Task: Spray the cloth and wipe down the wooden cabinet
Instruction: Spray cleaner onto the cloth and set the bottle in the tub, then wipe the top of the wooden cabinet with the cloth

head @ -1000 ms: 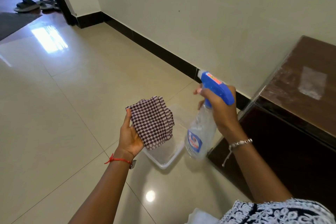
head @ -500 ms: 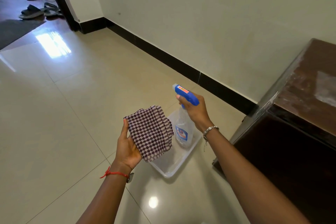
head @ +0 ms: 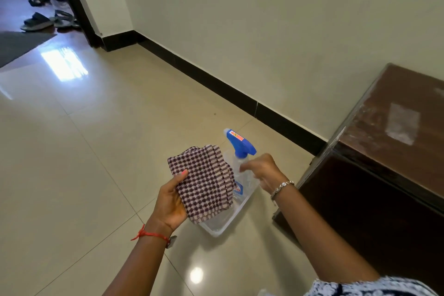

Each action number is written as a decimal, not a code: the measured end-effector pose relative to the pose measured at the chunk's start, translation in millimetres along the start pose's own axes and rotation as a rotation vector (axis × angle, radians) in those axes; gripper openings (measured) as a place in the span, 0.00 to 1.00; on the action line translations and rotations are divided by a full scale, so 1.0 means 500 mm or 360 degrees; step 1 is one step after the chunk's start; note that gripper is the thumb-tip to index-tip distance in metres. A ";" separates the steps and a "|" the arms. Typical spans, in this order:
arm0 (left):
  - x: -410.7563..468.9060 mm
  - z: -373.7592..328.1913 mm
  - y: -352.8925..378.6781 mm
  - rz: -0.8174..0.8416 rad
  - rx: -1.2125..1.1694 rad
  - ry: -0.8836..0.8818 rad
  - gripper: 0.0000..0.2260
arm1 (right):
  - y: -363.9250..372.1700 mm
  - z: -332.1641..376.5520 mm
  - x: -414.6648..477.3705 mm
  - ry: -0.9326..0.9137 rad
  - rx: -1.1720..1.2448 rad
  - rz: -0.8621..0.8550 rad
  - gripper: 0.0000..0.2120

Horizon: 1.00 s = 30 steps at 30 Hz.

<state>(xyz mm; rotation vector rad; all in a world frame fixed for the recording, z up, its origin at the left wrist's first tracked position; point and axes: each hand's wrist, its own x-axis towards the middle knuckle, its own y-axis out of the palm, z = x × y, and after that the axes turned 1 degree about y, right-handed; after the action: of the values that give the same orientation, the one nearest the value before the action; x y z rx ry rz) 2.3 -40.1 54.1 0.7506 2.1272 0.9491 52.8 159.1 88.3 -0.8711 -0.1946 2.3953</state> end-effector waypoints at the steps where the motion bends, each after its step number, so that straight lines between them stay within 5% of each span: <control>1: -0.007 -0.005 0.012 0.0028 0.0016 -0.0012 0.29 | -0.005 0.000 -0.021 0.0156 -0.0009 0.0060 0.20; 3: -0.017 -0.014 0.039 0.0069 0.0024 -0.0023 0.29 | -0.017 0.003 -0.064 0.0260 0.0081 0.0248 0.22; 8: -0.045 -0.029 0.131 0.0214 0.0023 0.0004 0.29 | -0.053 0.031 -0.163 -0.0054 0.0474 0.0425 0.23; 13: -0.059 -0.029 0.241 0.0403 0.0142 -0.0164 0.34 | -0.127 0.092 -0.264 -0.0331 0.0273 0.0218 0.21; 17: -0.058 -0.015 0.343 0.0509 0.0198 -0.0310 0.28 | -0.203 0.129 -0.337 -0.0331 0.0389 0.0147 0.16; 21: -0.032 0.006 0.426 0.0643 0.0312 -0.0304 0.32 | -0.293 0.170 -0.417 -0.0575 0.0454 -0.0160 0.14; 23: -0.016 0.017 0.457 0.0442 0.0527 -0.0153 0.33 | -0.338 0.191 -0.430 -0.0871 0.0028 -0.0591 0.16; 26: 0.000 0.036 0.485 0.0358 0.0611 -0.0050 0.32 | -0.372 0.197 -0.409 -0.1069 -0.1131 -0.1290 0.16; 30: 0.011 0.063 0.495 0.0325 0.0662 -0.0032 0.30 | -0.339 0.124 -0.367 -0.1044 -0.1685 -0.0993 0.13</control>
<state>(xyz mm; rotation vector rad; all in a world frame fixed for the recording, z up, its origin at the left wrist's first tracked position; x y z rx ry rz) 78.3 116.8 232.5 1.1942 2.2903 0.5961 207.3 198.7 290.3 -0.2629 -1.7919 1.7760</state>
